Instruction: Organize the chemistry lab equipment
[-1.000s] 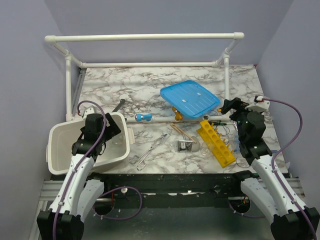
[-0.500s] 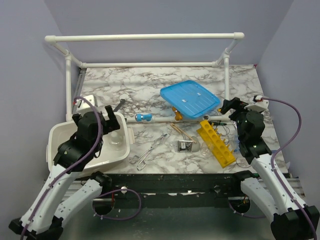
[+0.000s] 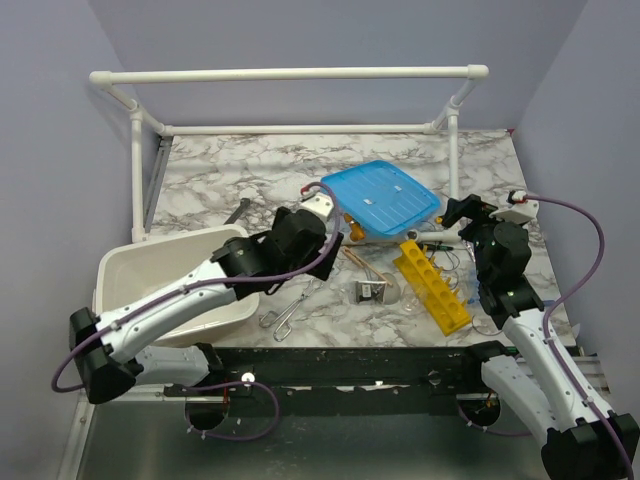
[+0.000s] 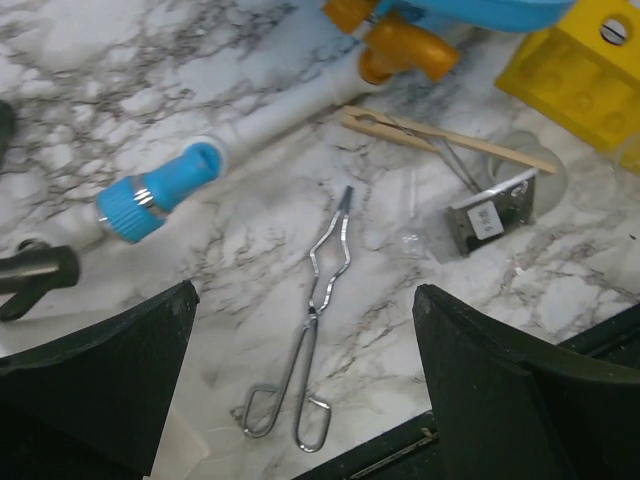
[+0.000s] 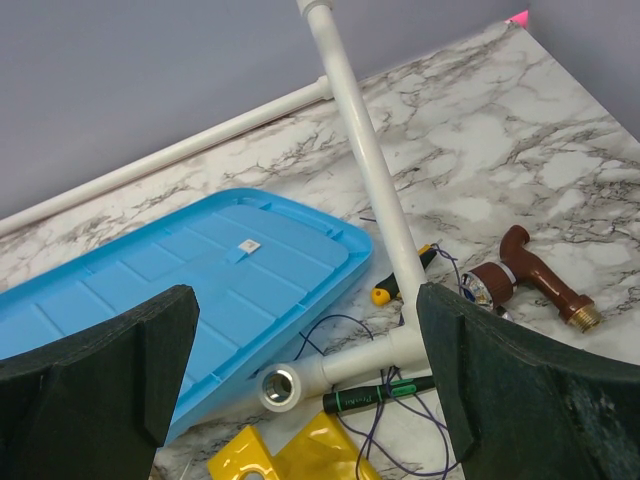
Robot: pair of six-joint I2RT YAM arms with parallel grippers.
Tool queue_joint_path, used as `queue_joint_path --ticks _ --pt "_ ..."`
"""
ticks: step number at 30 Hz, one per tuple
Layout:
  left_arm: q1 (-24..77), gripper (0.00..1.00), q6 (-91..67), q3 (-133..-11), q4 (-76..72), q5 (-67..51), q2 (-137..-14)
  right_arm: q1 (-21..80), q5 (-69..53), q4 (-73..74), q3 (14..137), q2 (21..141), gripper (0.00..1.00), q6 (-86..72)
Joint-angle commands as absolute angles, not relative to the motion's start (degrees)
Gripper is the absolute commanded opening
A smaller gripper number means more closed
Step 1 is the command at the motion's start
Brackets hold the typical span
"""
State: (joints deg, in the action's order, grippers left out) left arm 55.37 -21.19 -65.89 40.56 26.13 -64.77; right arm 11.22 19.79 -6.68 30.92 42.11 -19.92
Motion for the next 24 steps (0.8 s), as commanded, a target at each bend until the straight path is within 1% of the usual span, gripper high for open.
queue_joint_path --ticks 1,5,8,10,13,18,24 --pt "58.0 0.89 -21.8 -65.1 34.8 11.3 -73.0 11.0 19.3 -5.4 32.9 41.9 1.0 -19.5" --pt "58.1 0.79 -24.6 -61.2 30.8 8.9 -77.2 11.0 19.2 -5.5 32.8 41.9 1.0 -19.7" --pt "57.6 0.76 -26.7 -60.3 33.0 12.7 -80.8 11.0 19.2 -5.4 32.8 41.7 1.0 -19.7" --pt "56.3 0.72 -27.6 -59.6 33.5 13.4 -83.1 11.0 19.1 -5.5 32.8 41.5 1.0 -19.8" --pt "54.5 0.69 -28.1 -57.0 30.9 11.3 -84.6 11.0 19.1 -5.5 32.7 41.6 1.0 -19.8" --pt "53.6 0.66 -26.8 -54.8 27.4 9.4 -85.9 11.0 19.1 -5.5 32.8 41.6 1.0 -19.8" --pt "50.4 0.59 -26.2 -52.4 24.7 5.2 -88.2 11.0 19.0 -5.5 32.8 41.6 1.0 -19.9"
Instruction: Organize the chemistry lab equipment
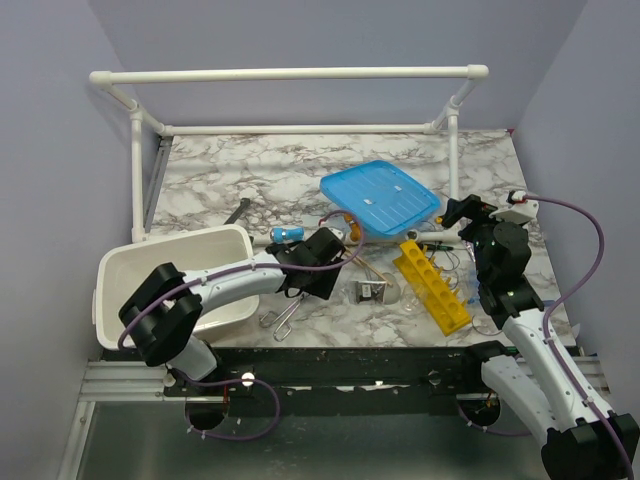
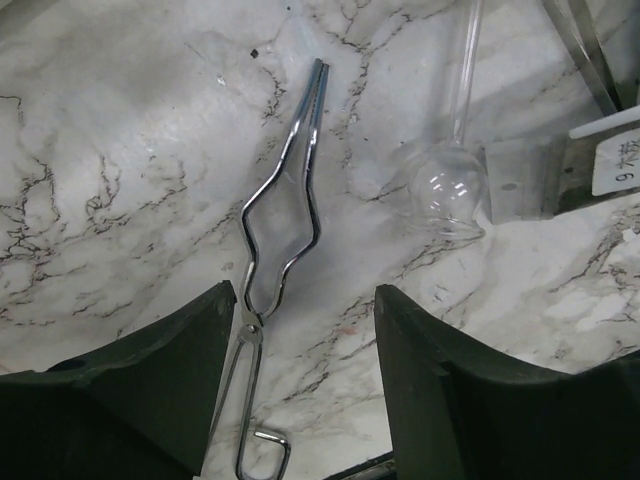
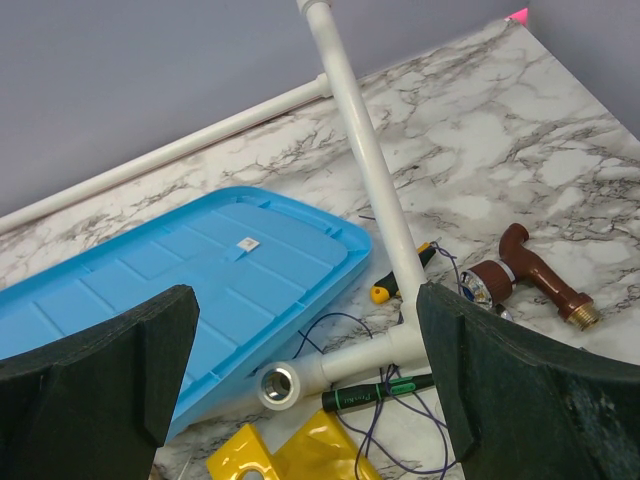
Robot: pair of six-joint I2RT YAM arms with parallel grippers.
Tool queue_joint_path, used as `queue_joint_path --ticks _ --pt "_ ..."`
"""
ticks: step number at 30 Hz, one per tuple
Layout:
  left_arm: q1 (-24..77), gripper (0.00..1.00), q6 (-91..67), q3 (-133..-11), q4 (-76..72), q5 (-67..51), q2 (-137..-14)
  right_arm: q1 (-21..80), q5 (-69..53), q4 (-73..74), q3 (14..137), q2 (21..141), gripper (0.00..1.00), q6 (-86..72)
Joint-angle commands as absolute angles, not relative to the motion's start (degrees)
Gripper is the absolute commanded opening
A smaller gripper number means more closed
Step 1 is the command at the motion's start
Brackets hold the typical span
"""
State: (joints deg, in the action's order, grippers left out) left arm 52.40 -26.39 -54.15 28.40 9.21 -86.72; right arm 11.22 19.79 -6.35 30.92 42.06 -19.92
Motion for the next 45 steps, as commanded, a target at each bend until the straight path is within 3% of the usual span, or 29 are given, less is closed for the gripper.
queue_joint_path --ticks 1,8,15,25,31,45 --pt "50.3 0.58 -25.8 -52.1 24.3 5.0 -88.6 11.0 19.0 -5.5 32.6 41.5 1.0 -19.8" --pt "49.6 0.57 -25.1 -52.3 24.3 5.6 -91.9 11.0 19.0 -5.5 32.7 41.5 1.0 -19.8" --pt "48.8 0.49 -25.4 -53.0 25.1 6.3 -95.2 11.0 19.0 -5.5 32.6 41.5 1.0 -19.8" --pt "49.5 0.15 -24.9 -51.7 24.5 4.7 -94.2 11.0 19.0 -5.5 32.6 41.4 1.0 -19.8" --pt "50.2 0.0 -25.3 -52.5 25.5 3.6 -89.3 11.0 19.1 -5.5 32.6 41.3 1.0 -19.8" --pt "50.7 0.0 -19.8 -48.8 21.0 -3.2 -75.7 11.0 19.1 -5.3 32.5 41.1 1.0 -19.7"
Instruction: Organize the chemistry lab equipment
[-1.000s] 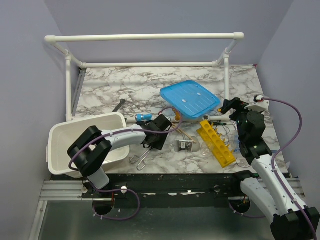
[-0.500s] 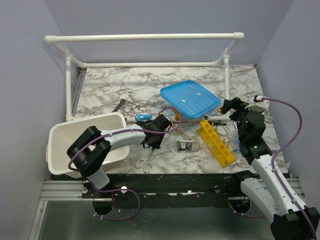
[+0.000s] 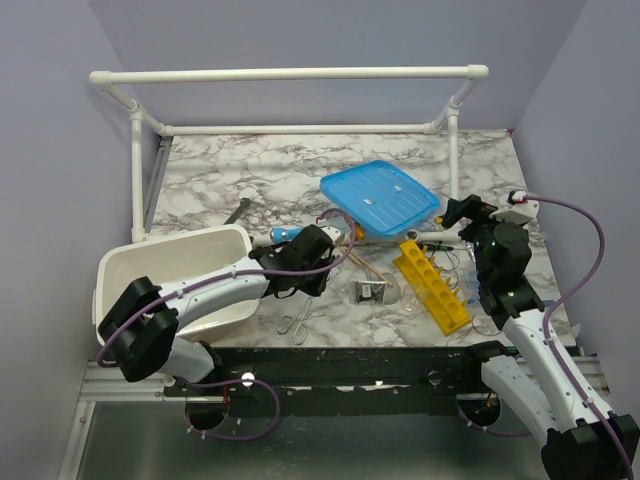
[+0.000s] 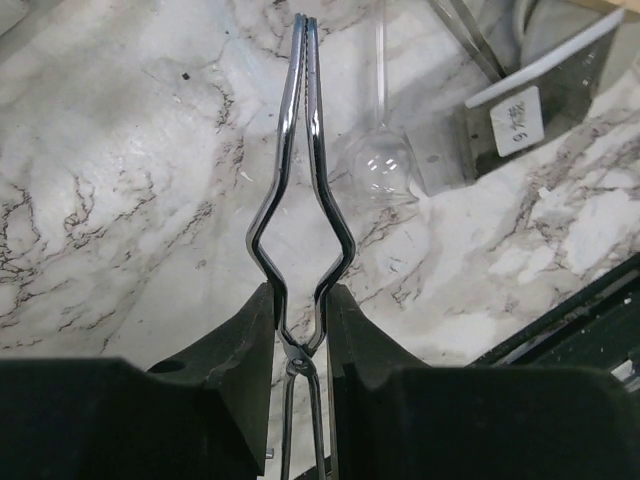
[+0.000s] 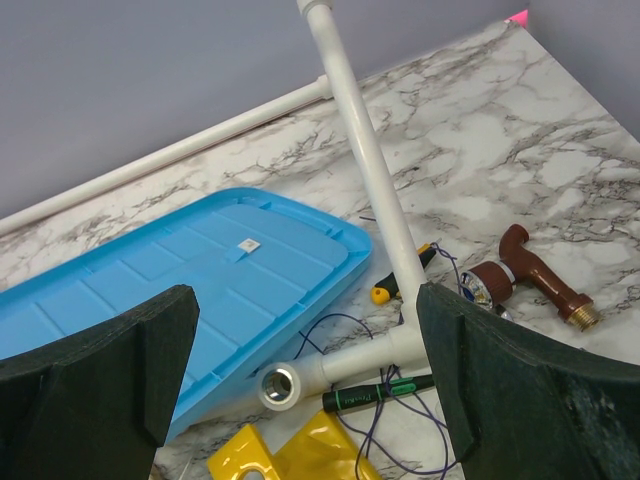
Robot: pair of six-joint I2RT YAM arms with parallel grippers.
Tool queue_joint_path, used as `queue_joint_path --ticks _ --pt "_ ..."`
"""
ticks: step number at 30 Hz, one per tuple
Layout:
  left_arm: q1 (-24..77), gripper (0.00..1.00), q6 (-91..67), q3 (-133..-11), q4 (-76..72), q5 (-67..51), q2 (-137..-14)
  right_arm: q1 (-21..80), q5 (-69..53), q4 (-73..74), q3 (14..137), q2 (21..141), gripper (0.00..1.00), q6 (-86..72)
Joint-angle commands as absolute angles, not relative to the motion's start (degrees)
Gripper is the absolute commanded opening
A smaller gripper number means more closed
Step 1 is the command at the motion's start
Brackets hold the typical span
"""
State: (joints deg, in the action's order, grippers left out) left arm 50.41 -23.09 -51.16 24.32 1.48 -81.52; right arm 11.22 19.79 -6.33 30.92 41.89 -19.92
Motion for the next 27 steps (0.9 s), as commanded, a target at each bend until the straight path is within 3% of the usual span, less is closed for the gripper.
queue_joint_path --ticks 1,8,15,27 --pt "50.7 0.0 -18.9 -48.1 20.2 -3.3 -74.3 11.0 19.1 -5.3 32.7 41.0 1.0 -19.7" --pt "50.6 0.0 -14.6 -48.1 19.0 -2.5 -63.5 11.0 19.0 -5.3 32.6 41.2 1.0 -19.8" --pt "46.6 0.0 -13.7 -59.7 29.0 1.8 -60.9 11.0 19.0 -5.3 32.7 40.8 1.0 -19.8" --pt "26.8 0.0 -10.0 -71.5 42.6 -6.5 -52.0 10.9 17.8 -5.5 32.7 41.7 1.0 -19.8"
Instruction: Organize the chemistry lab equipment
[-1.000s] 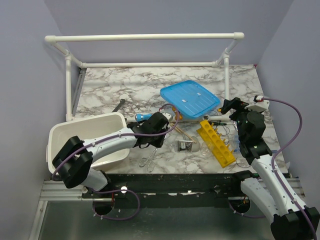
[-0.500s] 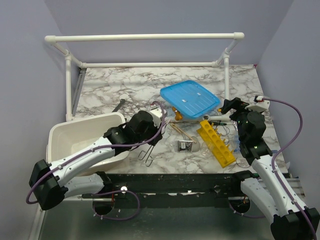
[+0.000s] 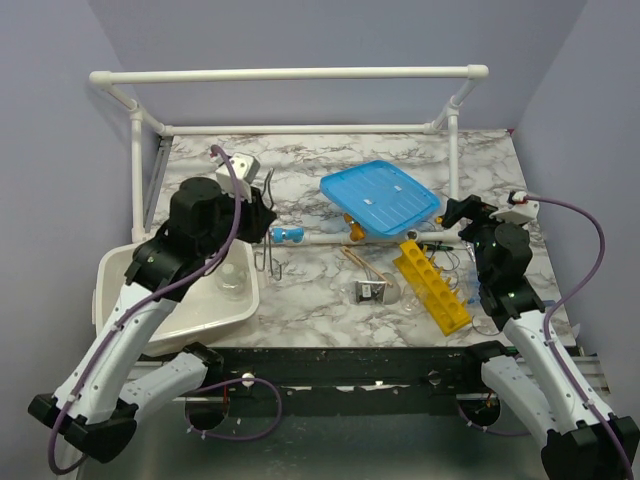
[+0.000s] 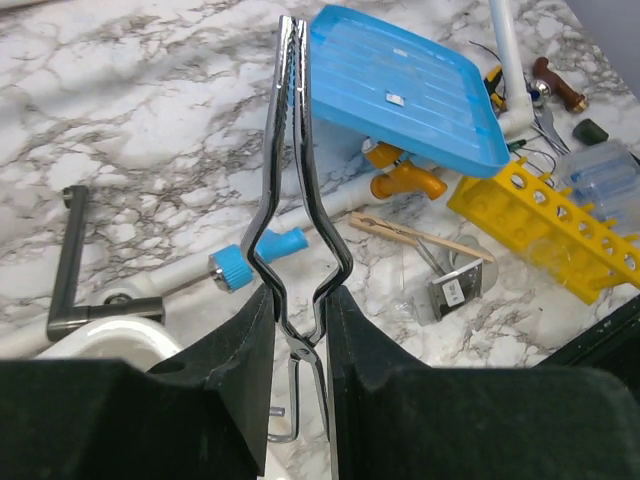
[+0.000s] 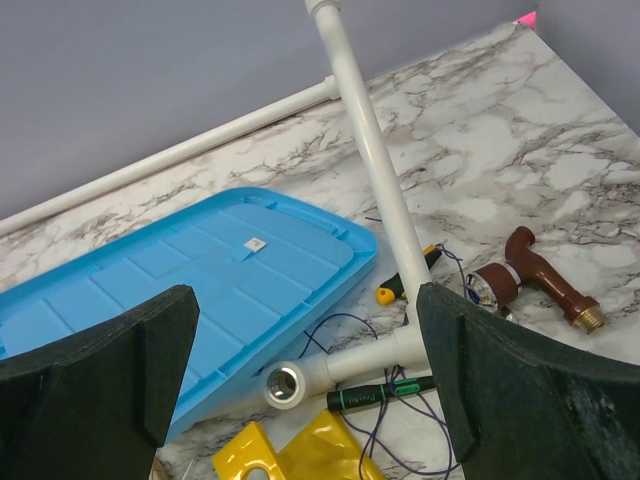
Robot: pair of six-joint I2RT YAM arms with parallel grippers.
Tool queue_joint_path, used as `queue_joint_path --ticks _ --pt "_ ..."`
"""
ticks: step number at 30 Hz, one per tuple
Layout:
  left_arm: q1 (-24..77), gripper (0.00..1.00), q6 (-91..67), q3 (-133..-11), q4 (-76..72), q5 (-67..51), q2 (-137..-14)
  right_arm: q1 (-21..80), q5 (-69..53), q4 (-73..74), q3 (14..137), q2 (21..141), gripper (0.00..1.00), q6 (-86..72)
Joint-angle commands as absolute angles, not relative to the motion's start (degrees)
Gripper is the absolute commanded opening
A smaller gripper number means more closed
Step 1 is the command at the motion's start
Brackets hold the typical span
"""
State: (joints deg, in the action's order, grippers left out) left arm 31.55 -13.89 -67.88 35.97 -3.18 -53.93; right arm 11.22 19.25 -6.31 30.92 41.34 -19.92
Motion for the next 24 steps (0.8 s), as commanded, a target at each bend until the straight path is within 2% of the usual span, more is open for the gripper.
queue_joint_path --ticks 1,9,14,24 --pt "25.3 0.0 -9.2 -72.5 43.9 -5.4 -52.0 11.0 17.8 -5.5 32.8 41.7 1.0 -19.8" --pt "12.7 0.0 -8.1 -71.3 46.4 -7.2 -47.6 11.0 17.9 -5.6 32.9 41.8 1.0 -19.7" --pt "5.2 0.0 -10.4 -63.8 47.1 -0.5 -45.3 11.0 17.8 -5.5 32.9 41.9 1.0 -19.8" --pt "-11.5 0.0 -23.5 -49.2 41.5 -5.1 -37.5 11.0 17.4 -5.5 32.9 41.8 1.0 -19.9"
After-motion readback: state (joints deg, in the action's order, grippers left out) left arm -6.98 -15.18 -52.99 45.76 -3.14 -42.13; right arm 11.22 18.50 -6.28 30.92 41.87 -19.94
